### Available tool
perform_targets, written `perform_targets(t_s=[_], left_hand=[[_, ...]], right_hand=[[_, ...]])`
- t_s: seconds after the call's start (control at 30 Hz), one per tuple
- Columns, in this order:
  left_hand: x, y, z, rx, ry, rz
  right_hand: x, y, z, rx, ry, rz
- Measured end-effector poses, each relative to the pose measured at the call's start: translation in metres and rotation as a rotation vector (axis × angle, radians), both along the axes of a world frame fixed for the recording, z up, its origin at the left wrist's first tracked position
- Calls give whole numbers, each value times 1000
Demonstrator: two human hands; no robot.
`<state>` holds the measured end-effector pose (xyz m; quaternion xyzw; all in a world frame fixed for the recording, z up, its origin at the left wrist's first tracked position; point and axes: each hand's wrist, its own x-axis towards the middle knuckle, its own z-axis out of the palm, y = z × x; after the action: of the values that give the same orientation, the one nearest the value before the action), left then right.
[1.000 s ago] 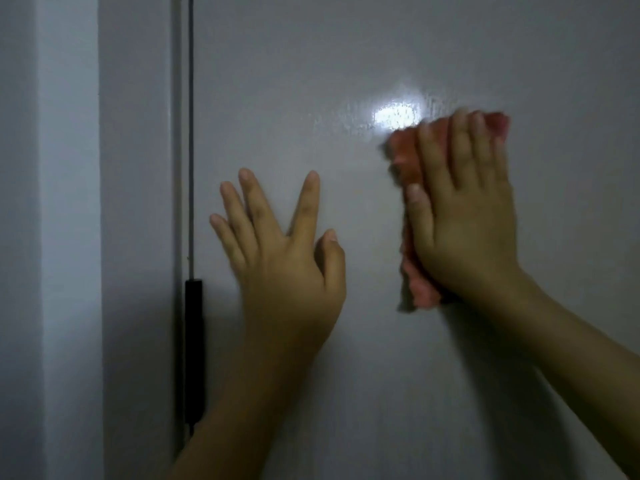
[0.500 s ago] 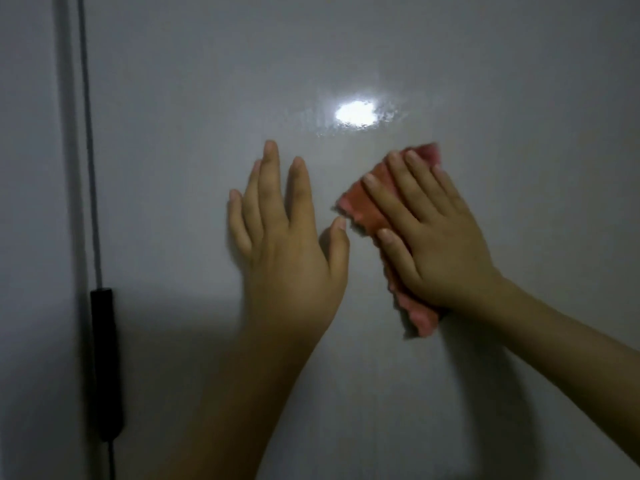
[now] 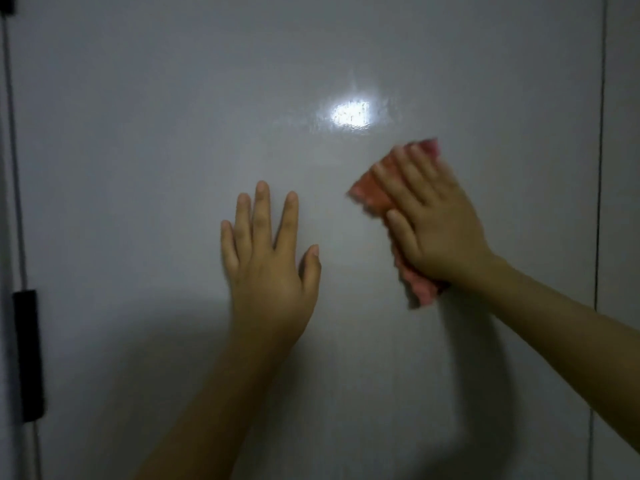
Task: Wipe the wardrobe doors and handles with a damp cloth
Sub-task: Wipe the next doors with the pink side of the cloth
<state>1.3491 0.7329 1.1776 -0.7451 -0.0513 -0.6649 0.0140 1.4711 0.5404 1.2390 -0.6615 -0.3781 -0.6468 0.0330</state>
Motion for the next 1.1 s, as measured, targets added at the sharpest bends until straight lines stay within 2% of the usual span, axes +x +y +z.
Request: perform_targets(t_s=[0.1, 0.17, 0.2, 0.3, 0.37, 0.4, 0.53, 0.57, 0.63, 0.73, 0.77, 0.8, 0.83, 0.93, 0.97, 1.0, 1.03, 1.1], left_hand=[[7, -14, -1, -20, 4, 7], [12, -28, -3, -21, 1, -19], [15, -35, -3, -15, -3, -33], [25, -54, -5, 12, -3, -66], [30, -65, -6, 26, -4, -85], [33, -71, -5, 35, -4, -84], [45, -97, -1, 18, 67, -37], [47, -102, -1, 7, 82, -16], [49, -110, -1, -8, 91, 37], [51, -117, 1, -7, 113, 128], [51, -120, 3, -14, 124, 148], [49, -123, 5, -29, 139, 164], [48, -128, 7, -50, 163, 181], [47, -143, 11, -131, 248, 220], [49, -148, 11, -153, 254, 213], [51, -152, 10, -170, 256, 203], [53, -155, 9, -182, 254, 192], [56, -156, 5, -187, 262, 160]], right_hand=[[10, -15, 17, 410, 182, 52], [5, -4, 1, 474, 208, 76], [3, 0, -12, 390, 188, 85], [10, -21, -39, -44, 41, 67], [25, -50, -28, -184, -44, 48], [32, -63, -18, -141, -36, 40], [42, -77, 2, 414, 216, 87], [40, -72, -5, 482, 242, 94], [36, -65, -28, 390, 218, 103], [46, -93, -43, -86, 21, 75], [53, -106, -35, -165, -20, 44], [61, -117, -26, -165, -18, 15], [66, -124, -18, -77, 17, 10], [62, -114, -19, 361, 202, 74], [56, -104, -28, 440, 235, 106], [50, -96, -38, 423, 232, 134], [48, -91, -49, 309, 184, 149], [53, -101, -63, -46, 40, 111]])
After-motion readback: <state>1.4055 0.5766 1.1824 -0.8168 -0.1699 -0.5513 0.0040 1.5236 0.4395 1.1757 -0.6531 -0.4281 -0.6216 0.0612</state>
